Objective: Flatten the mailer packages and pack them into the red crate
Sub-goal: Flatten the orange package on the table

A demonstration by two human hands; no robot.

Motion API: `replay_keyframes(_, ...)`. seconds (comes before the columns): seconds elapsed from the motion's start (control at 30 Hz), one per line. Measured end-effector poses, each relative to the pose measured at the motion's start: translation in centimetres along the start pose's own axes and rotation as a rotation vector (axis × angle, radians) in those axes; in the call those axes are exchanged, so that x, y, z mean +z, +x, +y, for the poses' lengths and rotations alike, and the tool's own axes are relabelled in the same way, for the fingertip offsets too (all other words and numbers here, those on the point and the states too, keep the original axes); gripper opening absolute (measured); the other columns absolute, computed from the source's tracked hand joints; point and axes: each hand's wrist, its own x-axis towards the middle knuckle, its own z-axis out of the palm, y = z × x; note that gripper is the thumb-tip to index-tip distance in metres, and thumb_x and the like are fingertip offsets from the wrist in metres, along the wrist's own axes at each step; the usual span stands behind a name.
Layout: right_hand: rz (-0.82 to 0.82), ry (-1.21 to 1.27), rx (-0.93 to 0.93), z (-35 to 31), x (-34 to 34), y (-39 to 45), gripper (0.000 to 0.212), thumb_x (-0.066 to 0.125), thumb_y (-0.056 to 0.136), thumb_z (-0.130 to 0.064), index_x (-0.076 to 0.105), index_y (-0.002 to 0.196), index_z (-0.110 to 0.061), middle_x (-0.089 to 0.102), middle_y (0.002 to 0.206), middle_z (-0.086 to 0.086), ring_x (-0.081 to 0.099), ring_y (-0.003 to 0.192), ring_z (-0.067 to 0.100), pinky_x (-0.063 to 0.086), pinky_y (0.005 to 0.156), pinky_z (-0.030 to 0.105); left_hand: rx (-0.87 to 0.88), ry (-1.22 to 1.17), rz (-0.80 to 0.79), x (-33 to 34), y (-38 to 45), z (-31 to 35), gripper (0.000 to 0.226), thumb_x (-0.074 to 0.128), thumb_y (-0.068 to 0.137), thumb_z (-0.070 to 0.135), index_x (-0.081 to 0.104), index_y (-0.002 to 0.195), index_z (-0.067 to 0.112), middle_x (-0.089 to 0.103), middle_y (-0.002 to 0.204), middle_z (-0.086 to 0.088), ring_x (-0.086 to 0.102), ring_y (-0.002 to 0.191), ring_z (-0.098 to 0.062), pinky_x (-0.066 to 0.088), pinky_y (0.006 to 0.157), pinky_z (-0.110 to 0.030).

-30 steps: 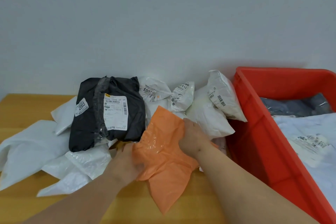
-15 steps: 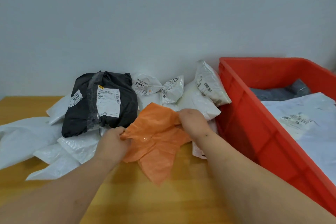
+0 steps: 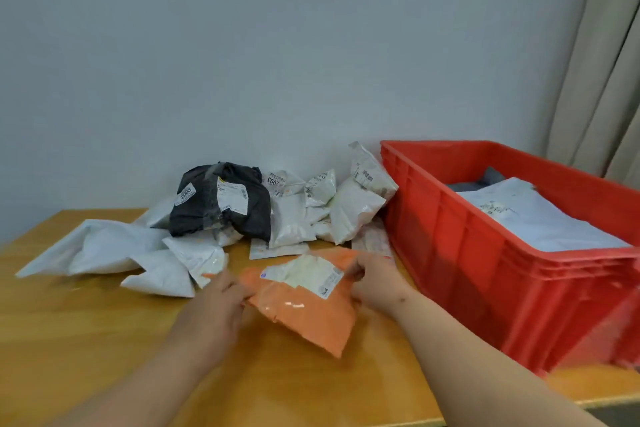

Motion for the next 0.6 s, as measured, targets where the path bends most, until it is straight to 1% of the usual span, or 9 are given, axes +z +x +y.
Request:
replay_keyframes(0.07, -0.105, -0.186, 0.033, 0.8, 1.0, -1.4, 0.022, 0.051, 0.085, -0.004, 0.062, 0.09, -0.022, 0.063, 0.11, 0.002, 0.06, 0.099, 0.019, 0.05, 0.081, 0.028, 0.009, 0.081, -0.207, 0.1, -2.1, -0.3, 0.043, 0.046, 0.094, 0.014, 0.062, 0.121, 0.044, 0.047, 0.111, 0.021, 0.052, 0.102, -0.006, 0.047, 0.082, -0.024)
replay_keyframes(0.13, -0.135, -0.41, 0.063, 1.0, 1.6, -2.7, 0.023, 0.049, 0.091, -0.019, 0.062, 0.11, -0.02, 0.059, 0.121, 0.001, 0.057, 0.11, 0.021, 0.046, 0.091, 0.031, -0.012, 0.132, -0.301, 0.0, -3.1, 0.0, 0.041, 0.044, 0.094, 0.017, 0.064, 0.118, 0.044, 0.049, 0.114, 0.021, 0.052, 0.104, -0.006, 0.044, 0.084, -0.021)
replay_keyframes(0.2, -0.039, -0.581, 0.037, 0.7, 2.3, -3.5, 0.03, 0.048, 0.091, -0.035, 0.059, 0.117, -0.025, 0.053, 0.123, 0.0, 0.05, 0.118, 0.024, 0.038, 0.101, 0.039, -0.057, 0.187, -0.274, -0.7, -3.3, 0.5, 0.034, 0.045, 0.095, 0.021, 0.068, 0.112, 0.039, 0.051, 0.112, 0.017, 0.052, 0.101, -0.008, 0.044, 0.084, -0.024)
replay_keyframes(0.27, 0.07, -0.59, -0.057, 0.1, 3.2, -3.5, 0.036, 0.046, 0.091, -0.043, 0.056, 0.121, -0.026, 0.047, 0.128, 0.0, 0.042, 0.123, 0.024, 0.032, 0.104, 0.041, -0.066, 0.266, -0.196, -1.0, -2.7, 0.7, 0.029, 0.043, 0.097, 0.026, 0.064, 0.114, 0.036, 0.05, 0.115, 0.014, 0.047, 0.104, -0.008, 0.041, 0.085, -0.024)
replay_keyframes(0.3, 0.077, -0.583, -0.118, -0.1, 3.7, -3.2, 0.04, 0.046, 0.092, -0.045, 0.053, 0.126, -0.026, 0.044, 0.133, 0.0, 0.038, 0.128, 0.025, 0.031, 0.105, 0.041, -0.064, 0.278, -0.158, -1.0, -2.3, 0.8, 0.029, 0.041, 0.098, 0.028, 0.06, 0.119, 0.036, 0.048, 0.118, 0.014, 0.044, 0.107, -0.009, 0.038, 0.086, -0.023)
replay_keyframes(0.37, -0.021, -0.578, -0.216, -0.2, 5.1, -2.4, 0.054, 0.044, 0.094, -0.051, 0.042, 0.143, -0.029, 0.031, 0.153, 0.0, 0.023, 0.143, 0.026, 0.024, 0.114, 0.044, -0.065, 0.235, -0.164, -0.4, -1.6, 1.4, 0.033, 0.036, 0.101, 0.038, 0.049, 0.131, 0.035, 0.043, 0.127, 0.012, 0.039, 0.114, -0.011, 0.034, 0.091, -0.023)
replay_keyframes(0.47, -0.233, -0.623, -0.237, 0.4, 7.2, -1.6, 0.072, 0.035, 0.095, -0.066, 0.012, 0.156, -0.038, -0.002, 0.167, -0.006, -0.004, 0.153, 0.024, 0.007, 0.122, 0.048, -0.145, 0.159, -0.394, 1.8, -1.0, 1.9, 0.063, 0.024, 0.092, 0.071, 0.022, 0.149, 0.044, 0.026, 0.151, 0.01, 0.025, 0.137, -0.017, 0.029, 0.111, -0.033)
replay_keyframes(0.53, -0.3, -0.658, -0.204, 0.9, 8.2, -1.3, 0.077, 0.027, 0.092, -0.075, 0.003, 0.157, -0.04, -0.006, 0.166, -0.007, -0.002, 0.153, 0.025, 0.009, 0.122, 0.05, -0.199, 0.203, -0.568, 2.9, -0.9, 1.8, 0.094, 0.0, 0.068, 0.089, 0.006, 0.152, 0.047, 0.013, 0.161, 0.008, 0.012, 0.147, -0.023, 0.019, 0.119, -0.041)
replay_keyframes(0.6, -0.326, -0.726, -0.178, 1.0, 8.4, -1.2, 0.076, 0.023, 0.09, -0.078, 0.012, 0.156, -0.04, 0.007, 0.166, -0.005, 0.012, 0.151, 0.029, 0.018, 0.118, 0.052, -0.203, 0.244, -0.654, 3.5, -0.6, 1.5, 0.112, -0.01, 0.049, 0.091, 0.001, 0.152, 0.047, 0.007, 0.163, 0.007, 0.006, 0.149, -0.026, 0.013, 0.12, -0.044)
